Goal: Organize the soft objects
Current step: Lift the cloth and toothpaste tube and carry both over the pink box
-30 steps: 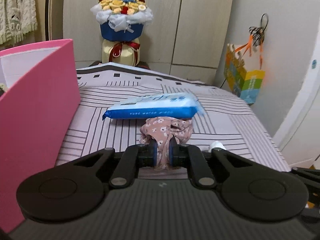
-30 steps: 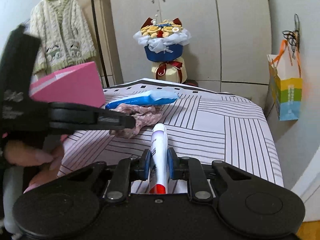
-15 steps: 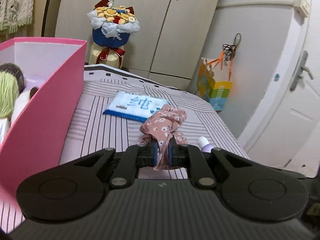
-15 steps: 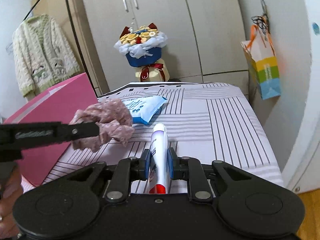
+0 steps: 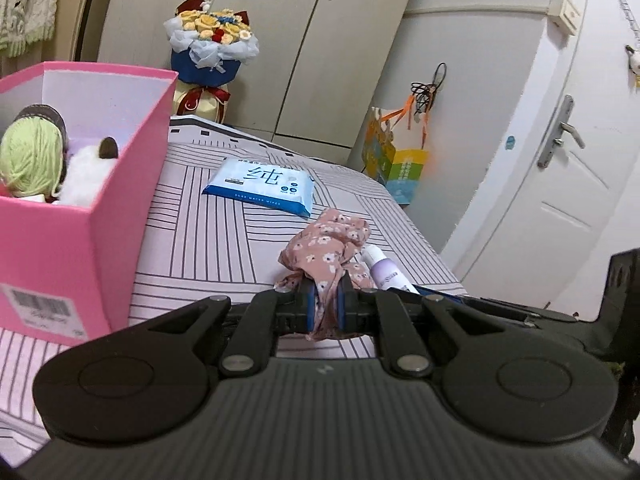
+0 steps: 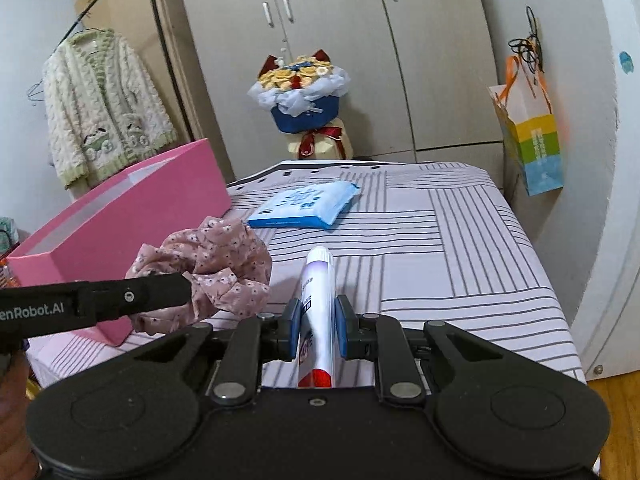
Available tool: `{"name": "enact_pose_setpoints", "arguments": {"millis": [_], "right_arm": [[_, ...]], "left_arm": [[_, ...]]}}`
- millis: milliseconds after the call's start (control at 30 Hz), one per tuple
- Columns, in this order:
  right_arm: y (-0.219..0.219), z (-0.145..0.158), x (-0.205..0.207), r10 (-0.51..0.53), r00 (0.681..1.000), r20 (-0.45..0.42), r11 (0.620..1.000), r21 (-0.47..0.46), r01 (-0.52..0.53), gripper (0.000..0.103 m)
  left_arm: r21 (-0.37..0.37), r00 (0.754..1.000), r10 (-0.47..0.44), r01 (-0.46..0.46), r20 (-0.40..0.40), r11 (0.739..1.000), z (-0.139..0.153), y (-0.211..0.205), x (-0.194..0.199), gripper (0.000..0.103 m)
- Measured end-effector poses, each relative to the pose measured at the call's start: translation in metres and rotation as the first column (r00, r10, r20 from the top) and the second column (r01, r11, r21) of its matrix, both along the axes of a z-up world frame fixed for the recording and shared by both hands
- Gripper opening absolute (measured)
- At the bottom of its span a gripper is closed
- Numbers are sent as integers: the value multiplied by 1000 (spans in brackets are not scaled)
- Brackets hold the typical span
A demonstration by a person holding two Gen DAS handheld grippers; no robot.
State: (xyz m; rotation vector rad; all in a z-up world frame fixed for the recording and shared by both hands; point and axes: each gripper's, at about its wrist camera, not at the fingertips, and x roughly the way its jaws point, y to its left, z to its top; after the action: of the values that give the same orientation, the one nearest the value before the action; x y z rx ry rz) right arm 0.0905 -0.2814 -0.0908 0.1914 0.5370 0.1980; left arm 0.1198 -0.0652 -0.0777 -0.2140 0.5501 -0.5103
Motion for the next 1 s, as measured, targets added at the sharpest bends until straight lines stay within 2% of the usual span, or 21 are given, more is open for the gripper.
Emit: {"name": "enact_pose_setpoints", "arguments": {"millis": [133, 300, 500, 600, 800, 900, 1000], "right_arm": [[8, 10, -13, 25, 1000, 16, 1000, -10, -25, 21], [22, 24, -30, 120, 993, 15, 992, -27, -119, 21], [39, 47, -49, 200, 979, 45, 980, -32, -198, 21], [50, 61, -52, 232, 970, 73, 972, -51, -229, 21], [82, 92, -39, 319, 936, 147, 948, -70, -312, 21], [102, 101, -24, 356, 919, 169, 934, -79, -348, 21], [123, 106, -2, 380, 910, 165, 925, -77, -372, 21]], "left_arm": [[-29, 999, -43, 42, -33, 999, 4, 13, -11, 9], [-53, 992, -106, 103, -70, 993, 10, 28, -27, 9], [-46, 993, -111, 109, -46, 993, 23, 50, -50, 9], [-66, 995, -101, 100, -16, 993, 37, 68, -58, 9], [-56, 992, 29, -22, 126, 998, 69, 104, -71, 9], [-62, 978, 112, -102, 178, 993, 81, 124, -70, 9], [-46, 953, 195, -189, 233, 981, 90, 137, -63, 9]]}}
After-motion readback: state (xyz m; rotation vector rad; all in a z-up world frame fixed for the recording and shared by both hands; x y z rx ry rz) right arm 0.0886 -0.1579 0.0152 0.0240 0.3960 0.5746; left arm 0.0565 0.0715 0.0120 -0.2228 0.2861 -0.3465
